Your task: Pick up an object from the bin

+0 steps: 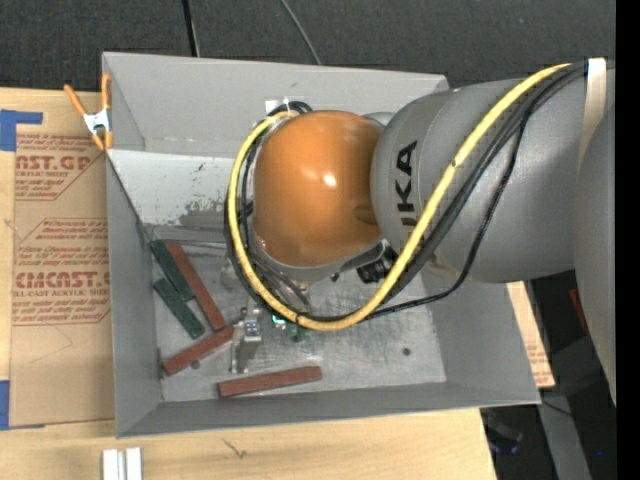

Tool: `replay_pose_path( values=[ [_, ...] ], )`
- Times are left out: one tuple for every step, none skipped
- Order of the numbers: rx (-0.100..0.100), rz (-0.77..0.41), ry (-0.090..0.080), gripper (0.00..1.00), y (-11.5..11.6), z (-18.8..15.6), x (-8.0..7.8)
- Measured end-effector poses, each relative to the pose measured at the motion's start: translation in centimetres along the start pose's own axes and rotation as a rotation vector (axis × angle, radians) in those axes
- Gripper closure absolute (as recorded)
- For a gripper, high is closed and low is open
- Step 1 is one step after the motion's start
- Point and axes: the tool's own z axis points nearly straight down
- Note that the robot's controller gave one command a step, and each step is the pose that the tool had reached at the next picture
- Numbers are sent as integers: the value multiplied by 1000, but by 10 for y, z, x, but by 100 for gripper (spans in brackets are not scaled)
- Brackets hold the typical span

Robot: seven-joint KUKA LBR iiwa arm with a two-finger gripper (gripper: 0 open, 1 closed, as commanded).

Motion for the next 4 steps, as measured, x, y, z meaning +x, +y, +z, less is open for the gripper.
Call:
replay_pose_path(
  values=[
    [-2,3,-8,0,-1,-4,-2],
    [-3,-53,-14,0,-10,55,-17],
    [-1,-90,-6,0,-15,120,-19],
    [-2,-95,-3,100,-34,152,-55]
  ],
)
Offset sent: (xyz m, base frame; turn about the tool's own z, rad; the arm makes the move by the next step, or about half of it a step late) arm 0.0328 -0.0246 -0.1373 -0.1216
